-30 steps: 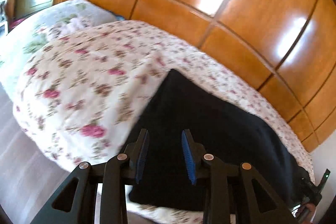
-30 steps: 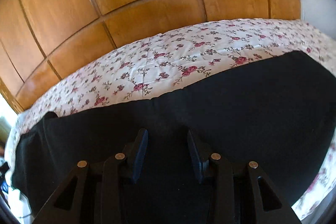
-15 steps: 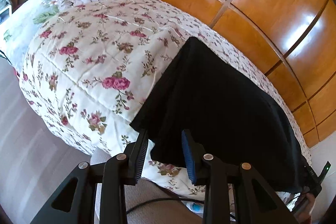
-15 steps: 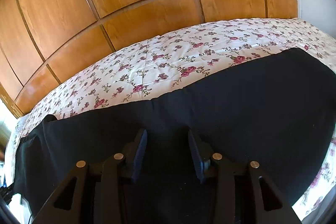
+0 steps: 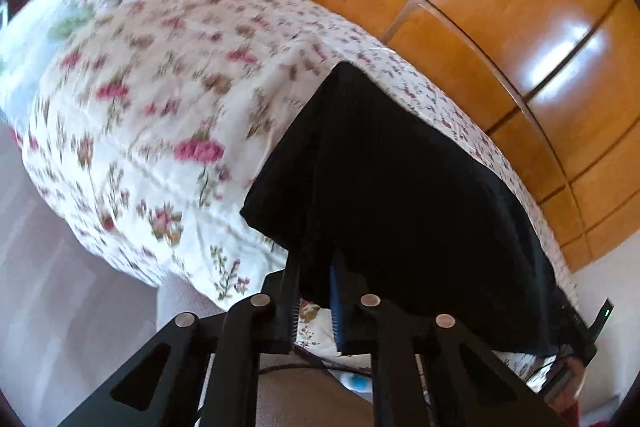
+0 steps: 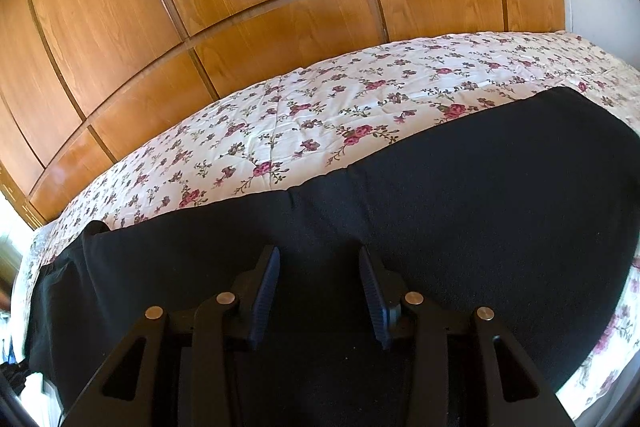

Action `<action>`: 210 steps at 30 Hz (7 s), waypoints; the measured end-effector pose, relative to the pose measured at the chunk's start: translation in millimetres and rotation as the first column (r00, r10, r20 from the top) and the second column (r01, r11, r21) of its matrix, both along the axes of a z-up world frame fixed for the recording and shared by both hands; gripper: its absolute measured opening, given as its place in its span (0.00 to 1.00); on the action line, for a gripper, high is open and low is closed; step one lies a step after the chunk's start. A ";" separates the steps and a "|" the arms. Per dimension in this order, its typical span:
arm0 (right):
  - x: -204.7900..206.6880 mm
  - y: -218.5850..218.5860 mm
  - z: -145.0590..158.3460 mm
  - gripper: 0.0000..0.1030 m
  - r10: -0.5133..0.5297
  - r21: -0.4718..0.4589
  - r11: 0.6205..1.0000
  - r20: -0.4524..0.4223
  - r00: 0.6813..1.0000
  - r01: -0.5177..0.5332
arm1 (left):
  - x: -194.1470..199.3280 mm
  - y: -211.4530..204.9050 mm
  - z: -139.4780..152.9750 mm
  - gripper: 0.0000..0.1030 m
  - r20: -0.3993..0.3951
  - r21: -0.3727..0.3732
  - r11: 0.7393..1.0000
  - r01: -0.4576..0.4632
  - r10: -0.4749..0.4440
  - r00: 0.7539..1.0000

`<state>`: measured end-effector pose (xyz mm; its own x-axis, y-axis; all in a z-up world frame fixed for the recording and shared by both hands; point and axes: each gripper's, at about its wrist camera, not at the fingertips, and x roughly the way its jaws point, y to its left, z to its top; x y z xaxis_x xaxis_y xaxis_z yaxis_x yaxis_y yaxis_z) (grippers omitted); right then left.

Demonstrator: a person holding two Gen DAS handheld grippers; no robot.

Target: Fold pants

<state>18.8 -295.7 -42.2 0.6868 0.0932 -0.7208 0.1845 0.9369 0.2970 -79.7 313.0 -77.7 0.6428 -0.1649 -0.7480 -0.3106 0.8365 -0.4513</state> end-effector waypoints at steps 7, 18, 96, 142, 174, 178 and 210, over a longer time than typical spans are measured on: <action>2.6 2.2 0.9 0.41 0.007 -0.022 1.000 -0.014 1.000 -0.007 | 15.9 16.8 65.3 0.08 0.157 0.107 0.994 -0.004 -0.013 0.988; 4.4 4.1 0.7 0.43 0.038 -0.037 0.999 -0.026 0.999 -0.039 | 17.2 18.8 -14.2 0.09 0.001 0.181 0.984 -0.012 0.012 1.000; -108.4 -210.8 3.4 0.61 -0.571 0.335 0.762 -0.057 0.819 0.554 | 115.3 -279.4 -3.0 0.25 0.130 0.110 0.786 0.609 -0.619 0.775; -49.5 -60.1 157.1 0.17 -0.210 0.174 0.973 0.394 0.895 0.152 | 117.1 -196.6 0.4 0.25 0.114 0.153 0.911 0.382 -0.401 0.909; -30.2 190.9 30.4 0.26 0.601 -0.160 0.792 0.038 0.798 -0.589 | 113.6 -180.6 0.6 0.26 0.132 0.018 0.938 0.346 -0.345 0.929; -33.3 192.4 19.5 0.58 0.631 -0.093 0.773 0.013 0.775 -0.628 | 113.9 -179.0 2.3 0.27 0.153 -0.030 0.938 0.346 -0.337 0.929; -84.9 4.8 11.0 0.34 0.128 0.008 0.992 -0.083 0.988 -0.127 | 144.3 -254.4 10.5 0.15 0.176 -0.243 0.792 0.560 -0.532 0.829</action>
